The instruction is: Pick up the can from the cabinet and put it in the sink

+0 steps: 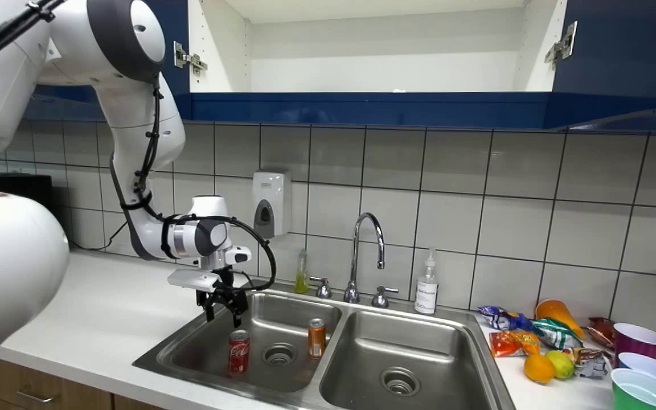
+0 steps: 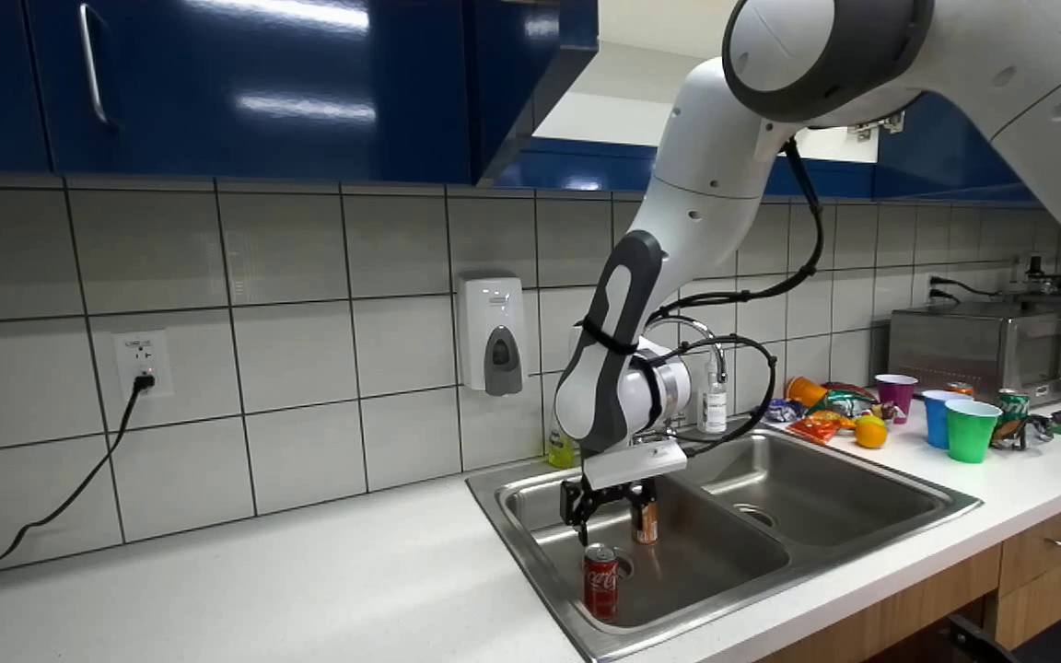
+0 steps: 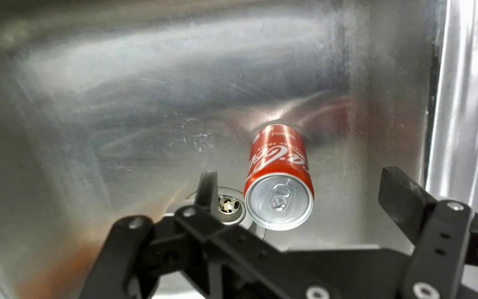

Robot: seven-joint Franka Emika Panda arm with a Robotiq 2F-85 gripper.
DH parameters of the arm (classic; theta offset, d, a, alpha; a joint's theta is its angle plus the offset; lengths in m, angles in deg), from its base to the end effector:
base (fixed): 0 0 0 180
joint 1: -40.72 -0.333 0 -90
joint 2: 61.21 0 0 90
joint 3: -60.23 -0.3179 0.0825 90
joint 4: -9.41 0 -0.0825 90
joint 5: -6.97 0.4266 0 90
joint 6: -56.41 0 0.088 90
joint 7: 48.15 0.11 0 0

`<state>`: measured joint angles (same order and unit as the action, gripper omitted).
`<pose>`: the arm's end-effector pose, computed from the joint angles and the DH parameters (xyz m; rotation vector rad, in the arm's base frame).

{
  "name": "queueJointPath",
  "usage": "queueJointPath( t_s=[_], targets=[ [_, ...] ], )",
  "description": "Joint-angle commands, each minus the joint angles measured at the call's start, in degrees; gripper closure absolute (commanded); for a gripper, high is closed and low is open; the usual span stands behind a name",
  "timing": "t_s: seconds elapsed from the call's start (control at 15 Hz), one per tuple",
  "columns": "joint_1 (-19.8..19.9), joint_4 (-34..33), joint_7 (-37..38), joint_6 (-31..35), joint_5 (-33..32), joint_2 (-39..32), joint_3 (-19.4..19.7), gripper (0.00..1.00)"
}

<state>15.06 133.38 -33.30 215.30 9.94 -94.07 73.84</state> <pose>0.5707 0.1106 0.0984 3.0464 -0.0864 0.1179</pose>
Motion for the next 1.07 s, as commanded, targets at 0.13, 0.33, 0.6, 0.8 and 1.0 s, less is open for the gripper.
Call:
queueJointPath(
  t_s=[0.13,0.33,0.6,0.8,1.0],
  targets=[
    [4.1,4.8,2.9,-3.7,-3.5,6.6,-4.1,0.00],
    [5.5,7.5,2.8,-4.0,-3.5,9.2,-5.5,0.00],
    [6.7,11.8,3.2,-4.6,-3.5,13.2,-6.8,0.00],
    [7.3,15.2,3.8,-5.0,-4.1,16.8,-7.3,0.00],
    [7.7,17.8,5.2,-5.8,-5.5,20.0,-7.5,0.00]
  ],
)
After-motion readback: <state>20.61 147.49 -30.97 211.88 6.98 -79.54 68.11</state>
